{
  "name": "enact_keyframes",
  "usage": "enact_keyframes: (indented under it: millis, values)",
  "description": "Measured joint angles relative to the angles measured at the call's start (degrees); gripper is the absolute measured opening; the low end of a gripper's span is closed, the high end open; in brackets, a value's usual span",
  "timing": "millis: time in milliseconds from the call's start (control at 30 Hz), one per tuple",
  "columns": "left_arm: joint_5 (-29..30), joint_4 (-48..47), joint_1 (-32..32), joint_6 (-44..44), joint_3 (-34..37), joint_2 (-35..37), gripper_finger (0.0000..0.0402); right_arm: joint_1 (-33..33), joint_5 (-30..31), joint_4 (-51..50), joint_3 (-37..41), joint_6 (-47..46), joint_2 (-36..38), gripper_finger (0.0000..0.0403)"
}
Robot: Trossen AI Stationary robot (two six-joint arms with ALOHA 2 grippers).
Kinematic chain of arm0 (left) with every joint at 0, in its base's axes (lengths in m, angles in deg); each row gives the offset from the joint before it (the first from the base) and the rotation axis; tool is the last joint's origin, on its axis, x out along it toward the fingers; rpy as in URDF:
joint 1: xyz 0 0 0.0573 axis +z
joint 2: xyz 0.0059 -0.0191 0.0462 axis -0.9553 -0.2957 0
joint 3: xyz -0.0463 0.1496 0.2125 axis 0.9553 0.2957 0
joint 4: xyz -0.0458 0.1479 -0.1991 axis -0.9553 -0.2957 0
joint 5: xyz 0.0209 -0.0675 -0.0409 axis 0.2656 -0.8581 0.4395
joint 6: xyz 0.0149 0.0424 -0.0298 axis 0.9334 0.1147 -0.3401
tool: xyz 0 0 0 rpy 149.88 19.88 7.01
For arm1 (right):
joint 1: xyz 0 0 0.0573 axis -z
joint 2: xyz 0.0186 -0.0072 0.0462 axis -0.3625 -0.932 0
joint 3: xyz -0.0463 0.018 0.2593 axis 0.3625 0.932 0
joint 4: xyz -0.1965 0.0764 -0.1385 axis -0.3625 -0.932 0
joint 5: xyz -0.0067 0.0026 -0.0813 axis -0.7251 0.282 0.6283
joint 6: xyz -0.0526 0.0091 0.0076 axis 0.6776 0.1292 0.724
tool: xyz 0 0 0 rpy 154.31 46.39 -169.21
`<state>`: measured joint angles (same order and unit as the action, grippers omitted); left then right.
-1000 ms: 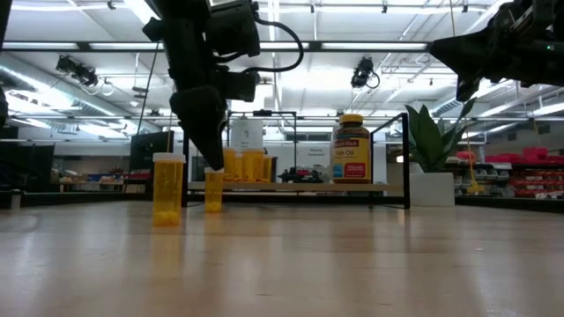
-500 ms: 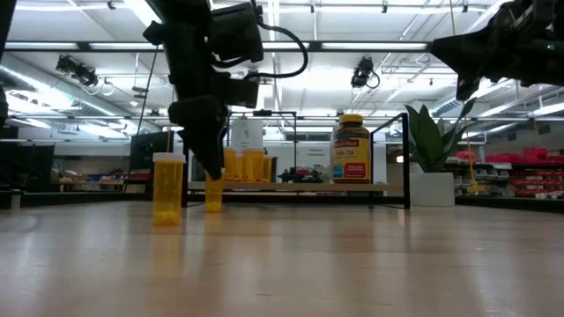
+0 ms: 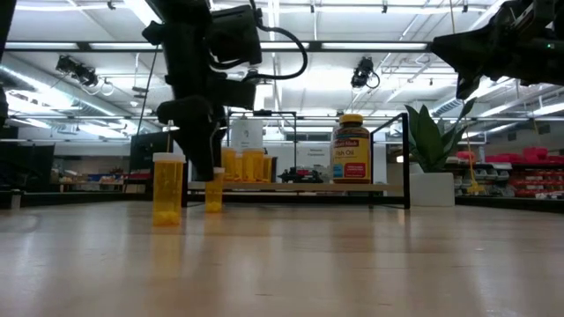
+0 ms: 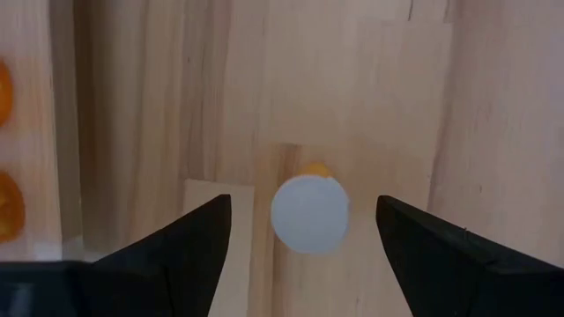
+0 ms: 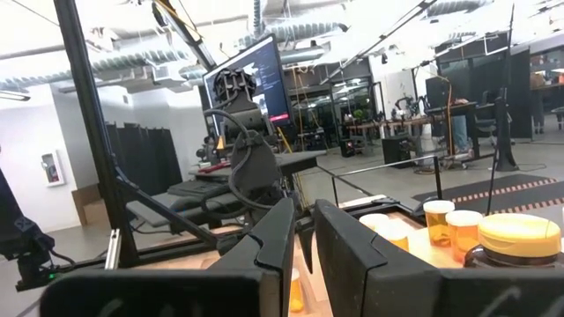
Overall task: Pick and place medicine bottles onto shelf by color
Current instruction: Put the top small orange pill bottle on the shelf
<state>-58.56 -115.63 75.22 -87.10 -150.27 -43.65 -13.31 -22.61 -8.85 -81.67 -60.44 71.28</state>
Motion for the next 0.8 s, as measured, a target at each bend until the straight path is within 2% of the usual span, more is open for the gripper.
enact_keyframes:
  millis: [300, 800]
  values:
    - [0.6, 0.4, 0.0, 1.3, 0.0, -0.3, 0.0283, 0.0, 0.0, 0.0, 0.0, 0.0, 0.0, 0.0057]
    - [0.7, 0.5, 0.0, 1.4, 0.0, -0.3, 0.0175, 0.0, 0.0, 0.0, 0.0, 0.0, 0.0, 0.0057]
